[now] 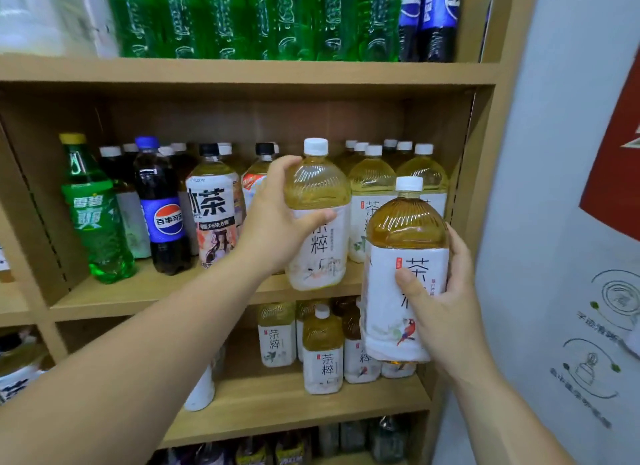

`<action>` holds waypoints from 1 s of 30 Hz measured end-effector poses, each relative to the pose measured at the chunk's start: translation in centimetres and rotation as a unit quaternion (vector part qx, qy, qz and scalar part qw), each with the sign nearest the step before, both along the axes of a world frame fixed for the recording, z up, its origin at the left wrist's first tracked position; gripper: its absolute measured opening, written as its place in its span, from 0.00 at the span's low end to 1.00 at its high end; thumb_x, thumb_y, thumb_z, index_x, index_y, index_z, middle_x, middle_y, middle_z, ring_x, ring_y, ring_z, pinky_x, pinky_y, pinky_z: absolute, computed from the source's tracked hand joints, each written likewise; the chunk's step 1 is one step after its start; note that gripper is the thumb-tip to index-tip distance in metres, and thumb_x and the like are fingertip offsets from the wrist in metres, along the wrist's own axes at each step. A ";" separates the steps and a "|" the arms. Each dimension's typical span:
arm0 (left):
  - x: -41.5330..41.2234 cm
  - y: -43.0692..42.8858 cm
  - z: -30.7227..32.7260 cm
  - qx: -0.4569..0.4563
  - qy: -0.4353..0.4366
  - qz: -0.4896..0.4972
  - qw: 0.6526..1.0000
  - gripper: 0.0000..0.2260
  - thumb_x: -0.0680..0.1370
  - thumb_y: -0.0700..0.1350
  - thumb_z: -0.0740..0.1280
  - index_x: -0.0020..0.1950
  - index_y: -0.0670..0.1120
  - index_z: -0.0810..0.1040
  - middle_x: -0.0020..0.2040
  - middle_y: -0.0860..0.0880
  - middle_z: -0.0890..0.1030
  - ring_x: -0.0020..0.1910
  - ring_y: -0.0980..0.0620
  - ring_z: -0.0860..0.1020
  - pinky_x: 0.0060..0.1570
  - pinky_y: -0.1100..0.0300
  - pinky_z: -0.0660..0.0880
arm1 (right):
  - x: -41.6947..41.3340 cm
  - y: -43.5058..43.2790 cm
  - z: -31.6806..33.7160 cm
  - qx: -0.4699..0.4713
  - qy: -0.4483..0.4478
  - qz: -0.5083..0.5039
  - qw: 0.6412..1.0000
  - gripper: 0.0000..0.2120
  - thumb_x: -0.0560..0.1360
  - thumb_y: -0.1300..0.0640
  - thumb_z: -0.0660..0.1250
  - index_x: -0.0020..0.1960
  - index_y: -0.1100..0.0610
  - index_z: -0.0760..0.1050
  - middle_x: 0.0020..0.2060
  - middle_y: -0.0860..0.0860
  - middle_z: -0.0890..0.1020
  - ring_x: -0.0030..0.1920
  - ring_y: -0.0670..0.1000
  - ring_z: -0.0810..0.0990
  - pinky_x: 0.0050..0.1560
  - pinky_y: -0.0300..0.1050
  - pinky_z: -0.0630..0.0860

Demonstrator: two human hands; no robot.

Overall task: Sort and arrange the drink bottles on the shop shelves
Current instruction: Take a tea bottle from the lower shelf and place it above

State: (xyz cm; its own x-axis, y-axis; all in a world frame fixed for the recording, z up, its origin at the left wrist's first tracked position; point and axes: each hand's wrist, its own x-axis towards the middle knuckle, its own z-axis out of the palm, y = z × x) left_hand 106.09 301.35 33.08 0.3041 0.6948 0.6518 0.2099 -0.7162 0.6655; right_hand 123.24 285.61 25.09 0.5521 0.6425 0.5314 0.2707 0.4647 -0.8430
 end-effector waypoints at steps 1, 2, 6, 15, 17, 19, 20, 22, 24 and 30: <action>0.8 0.6 0.0 0.001 0.012 0.007 1.000 0.36 0.70 0.54 0.80 0.72 0.64 0.62 0.70 0.57 0.72 0.70 0.51 0.73 0.67 0.45 0.75 | 0.2 -0.1 -0.1 0.001 -0.001 0.000 1.000 0.40 0.67 0.47 0.75 0.75 0.40 0.62 0.60 0.41 0.81 0.56 0.43 0.84 0.48 0.43 0.83; 1.6 1.1 -0.1 -0.001 0.025 0.015 1.000 0.36 0.71 0.54 0.79 0.73 0.63 0.62 0.72 0.56 0.71 0.72 0.52 0.71 0.69 0.47 0.72 | 0.4 -0.2 -0.2 0.000 -0.001 0.002 1.000 0.39 0.67 0.47 0.75 0.75 0.40 0.63 0.60 0.41 0.81 0.56 0.44 0.84 0.48 0.43 0.83; 3.8 2.1 -0.7 -0.020 0.044 0.050 0.998 0.37 0.74 0.54 0.77 0.77 0.61 0.59 0.77 0.53 0.66 0.76 0.50 0.65 0.69 0.51 0.68 | 1.2 -0.5 -0.6 -0.003 -0.005 0.003 1.000 0.40 0.67 0.48 0.75 0.75 0.39 0.62 0.62 0.41 0.80 0.58 0.43 0.83 0.49 0.42 0.83; 3.5 1.5 -0.5 0.104 0.208 0.199 0.952 0.46 0.74 0.66 0.69 0.84 0.50 0.50 0.81 0.49 0.61 0.78 0.48 0.65 0.69 0.52 0.71 | 1.4 0.6 -0.9 -0.013 0.000 0.005 1.000 0.40 0.68 0.45 0.77 0.75 0.37 0.62 0.63 0.43 0.80 0.57 0.46 0.84 0.52 0.52 0.84; 3.2 1.4 -0.4 0.137 0.238 0.226 0.934 0.46 0.75 0.68 0.67 0.84 0.49 0.50 0.81 0.48 0.62 0.78 0.47 0.65 0.69 0.51 0.71 | 1.0 1.0 -1.0 -0.013 -0.005 0.008 1.000 0.41 0.68 0.45 0.76 0.76 0.38 0.61 0.62 0.40 0.79 0.57 0.43 0.83 0.53 0.50 0.84; 2.7 1.2 -0.3 0.188 0.280 0.264 0.904 0.43 0.77 0.68 0.63 0.83 0.48 0.53 0.80 0.48 0.64 0.77 0.45 0.65 0.72 0.51 0.67 | 0.5 1.1 -1.3 -0.012 -0.012 0.017 1.000 0.41 0.68 0.48 0.74 0.77 0.41 0.60 0.59 0.33 0.80 0.57 0.39 0.82 0.53 0.43 0.83; 2.4 1.2 -0.4 0.213 0.284 0.275 0.893 0.41 0.78 0.68 0.63 0.83 0.47 0.56 0.79 0.47 0.66 0.75 0.45 0.66 0.72 0.51 0.66 | 0.2 1.2 -1.5 -0.014 -0.016 0.020 1.000 0.42 0.68 0.49 0.74 0.77 0.42 0.60 0.57 0.30 0.79 0.57 0.38 0.81 0.52 0.40 0.82; 1.3 0.6 -0.9 0.234 0.224 0.245 0.914 0.34 0.79 0.63 0.65 0.80 0.47 0.64 0.72 0.47 0.72 0.70 0.46 0.70 0.68 0.51 0.70 | -0.4 1.2 -2.2 -0.023 -0.017 0.032 0.999 0.41 0.69 0.51 0.74 0.78 0.44 0.59 0.54 0.26 0.79 0.57 0.35 0.81 0.50 0.35 0.81; -0.4 -0.7 -2.4 0.194 0.113 0.172 0.959 0.25 0.80 0.57 0.66 0.75 0.48 0.72 0.63 0.50 0.78 0.59 0.54 0.74 0.59 0.59 0.73 | -1.1 1.2 -3.2 -0.035 -0.012 0.046 0.998 0.40 0.71 0.55 0.74 0.78 0.44 0.59 0.52 0.24 0.79 0.55 0.33 0.80 0.47 0.29 0.78; -4.9 -4.7 -11.1 -0.171 0.013 -0.079 0.982 0.20 0.72 0.66 0.66 0.63 0.64 0.78 0.53 0.54 0.84 0.50 0.53 0.83 0.46 0.49 0.81 | -3.9 2.1 -7.1 -0.079 -0.007 0.093 0.993 0.38 0.71 0.56 0.76 0.75 0.42 0.62 0.57 0.32 0.81 0.58 0.38 0.81 0.54 0.36 0.79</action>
State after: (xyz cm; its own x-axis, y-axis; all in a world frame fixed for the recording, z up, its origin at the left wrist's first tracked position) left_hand 101.15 296.64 22.01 0.4389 0.8148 0.3787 0.1338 -0.4760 0.8692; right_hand 119.30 287.72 17.95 0.4099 0.8083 0.4226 0.2052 0.3697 -0.9062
